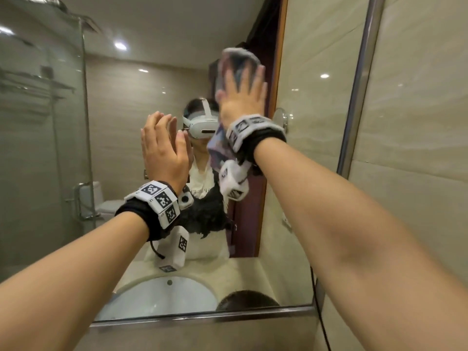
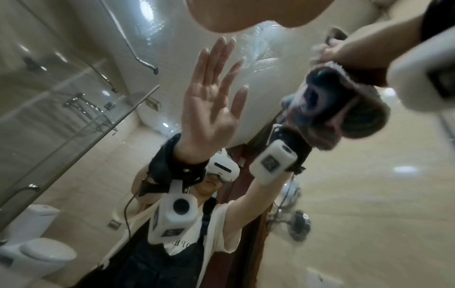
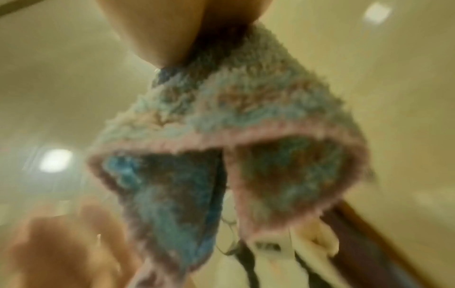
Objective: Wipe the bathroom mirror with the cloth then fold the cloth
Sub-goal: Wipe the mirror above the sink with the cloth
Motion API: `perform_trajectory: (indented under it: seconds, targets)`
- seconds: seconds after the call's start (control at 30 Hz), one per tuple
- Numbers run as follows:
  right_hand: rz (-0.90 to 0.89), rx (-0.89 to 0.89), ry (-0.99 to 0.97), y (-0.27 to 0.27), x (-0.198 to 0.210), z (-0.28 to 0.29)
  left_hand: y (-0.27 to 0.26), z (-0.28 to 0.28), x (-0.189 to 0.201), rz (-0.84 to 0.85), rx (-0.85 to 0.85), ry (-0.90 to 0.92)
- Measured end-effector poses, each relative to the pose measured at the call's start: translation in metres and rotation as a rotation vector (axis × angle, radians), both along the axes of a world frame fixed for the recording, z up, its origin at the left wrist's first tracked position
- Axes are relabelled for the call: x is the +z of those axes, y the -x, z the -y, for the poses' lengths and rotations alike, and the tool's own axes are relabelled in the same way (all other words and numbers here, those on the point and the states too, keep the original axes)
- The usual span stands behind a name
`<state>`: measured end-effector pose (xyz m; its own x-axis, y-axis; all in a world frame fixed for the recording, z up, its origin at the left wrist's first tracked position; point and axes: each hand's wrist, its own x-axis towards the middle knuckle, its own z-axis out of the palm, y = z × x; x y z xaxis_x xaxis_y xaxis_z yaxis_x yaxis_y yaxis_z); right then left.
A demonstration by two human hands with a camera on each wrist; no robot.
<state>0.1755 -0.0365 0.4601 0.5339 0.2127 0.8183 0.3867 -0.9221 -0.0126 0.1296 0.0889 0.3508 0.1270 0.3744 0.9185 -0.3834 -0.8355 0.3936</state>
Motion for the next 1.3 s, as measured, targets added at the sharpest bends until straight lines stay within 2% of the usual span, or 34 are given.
perform_trajectory:
  seconds: [0.1, 0.17, 0.27, 0.43, 0.57, 0.73, 0.9, 1.0, 1.13, 1.3]
  targets:
    - [-0.015, -0.146, -0.451, -0.02, 0.004, 0.062, 0.001, 0.008, -0.004, -0.003, -0.018, -0.036]
    - [-0.011, -0.229, -0.543, -0.033, -0.002, 0.114, 0.002, 0.014, -0.01, 0.0, -0.046, -0.039]
    - [-0.059, -0.231, -0.416, -0.044, -0.025, 0.157, 0.001, 0.023, -0.023, -0.001, -0.079, -0.049]
    - [-0.102, -0.251, -0.277, -0.039, -0.106, 0.154, -0.004, 0.039, -0.061, -0.1, -0.083, -0.056]
    - [-0.208, -0.253, -0.158, -0.034, -0.193, 0.16, 0.0, 0.052, -0.104, -0.167, -0.111, -0.078]
    - [-0.381, -0.235, -0.105, -0.019, -0.312, 0.163, 0.016, 0.057, -0.157, -0.243, -0.123, -0.034]
    - [-0.593, -0.22, -0.239, 0.001, -0.398, 0.155, 0.034, 0.043, -0.216, -0.379, -0.106, -0.017]
    - [-0.64, -0.222, -0.45, 0.01, -0.434, 0.127, 0.05, 0.03, -0.241, -0.426, -0.078, -0.026]
    - [-0.726, -0.197, -0.753, 0.026, -0.448, 0.071, 0.069, 0.003, -0.262, -0.459, -0.016, -0.003]
    - [-0.717, -0.125, -0.882, 0.034, -0.449, 0.008, 0.087, -0.03, -0.27, -0.483, 0.028, 0.048]
